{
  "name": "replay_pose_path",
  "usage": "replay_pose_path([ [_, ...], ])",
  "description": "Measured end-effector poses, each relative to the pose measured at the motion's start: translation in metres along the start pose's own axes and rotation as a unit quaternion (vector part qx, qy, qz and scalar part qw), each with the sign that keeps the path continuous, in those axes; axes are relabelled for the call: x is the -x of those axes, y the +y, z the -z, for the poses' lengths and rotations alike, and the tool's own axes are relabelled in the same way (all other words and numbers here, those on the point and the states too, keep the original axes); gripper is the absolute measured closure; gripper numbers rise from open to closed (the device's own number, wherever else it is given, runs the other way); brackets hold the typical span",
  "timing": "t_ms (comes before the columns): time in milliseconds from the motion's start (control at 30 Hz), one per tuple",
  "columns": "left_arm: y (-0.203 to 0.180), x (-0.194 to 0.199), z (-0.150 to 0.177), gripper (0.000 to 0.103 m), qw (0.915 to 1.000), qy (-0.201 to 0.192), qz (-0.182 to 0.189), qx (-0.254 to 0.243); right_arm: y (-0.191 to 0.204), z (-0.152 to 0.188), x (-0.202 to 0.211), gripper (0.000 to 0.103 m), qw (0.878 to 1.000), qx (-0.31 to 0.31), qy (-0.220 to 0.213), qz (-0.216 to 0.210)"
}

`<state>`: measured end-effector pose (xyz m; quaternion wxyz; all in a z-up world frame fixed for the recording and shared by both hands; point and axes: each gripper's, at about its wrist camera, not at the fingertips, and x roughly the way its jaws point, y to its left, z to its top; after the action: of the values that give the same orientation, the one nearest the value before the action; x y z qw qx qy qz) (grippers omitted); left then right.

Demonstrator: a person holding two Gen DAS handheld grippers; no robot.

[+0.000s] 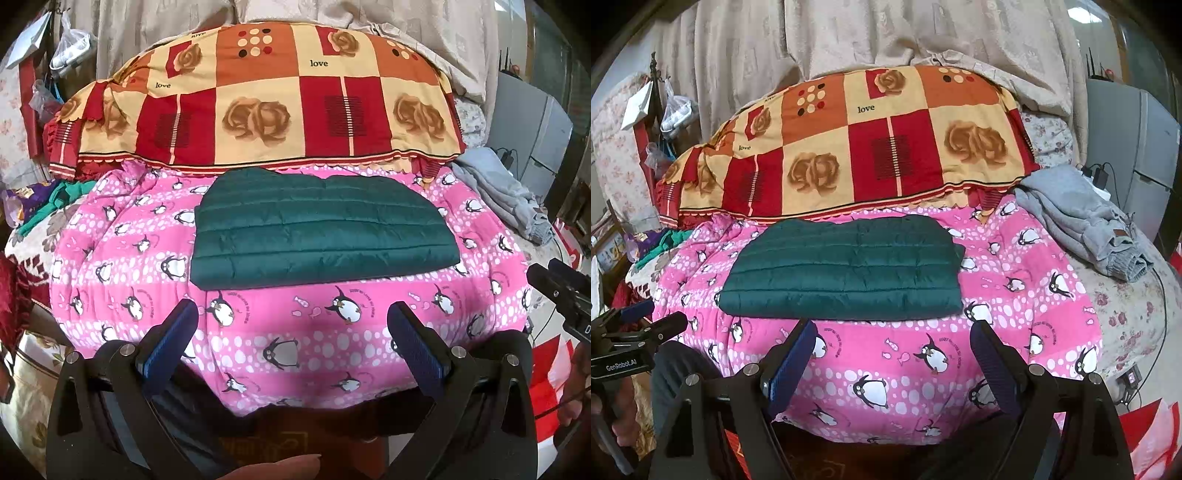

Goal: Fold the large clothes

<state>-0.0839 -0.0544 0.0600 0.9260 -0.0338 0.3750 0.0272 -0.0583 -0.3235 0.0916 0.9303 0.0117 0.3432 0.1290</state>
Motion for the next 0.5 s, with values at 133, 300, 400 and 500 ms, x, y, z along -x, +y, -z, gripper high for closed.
replay_pose_path([
  [133,0.0,0.002,0.0,0.0,1.0,-0.001,0.001,0.0,0.001,0.0,0.001,0.019,1.0,0.001,-0.001,0.0],
  [300,0.002,0.004,0.0,0.0,1.0,-0.003,0.001,0.003,0.007,-0.001,0.003,0.019,1.0,0.008,-0.004,-0.001],
  [400,0.002,0.006,-0.001,0.0,0.9999,-0.005,0.001,0.01,0.014,-0.002,0.003,0.019,1.0,0.015,-0.002,-0.004],
  [500,0.006,0.004,-0.002,0.0,0.9999,-0.001,0.001,0.017,0.019,-0.002,0.0,0.019,1.0,0.021,0.001,-0.005],
])
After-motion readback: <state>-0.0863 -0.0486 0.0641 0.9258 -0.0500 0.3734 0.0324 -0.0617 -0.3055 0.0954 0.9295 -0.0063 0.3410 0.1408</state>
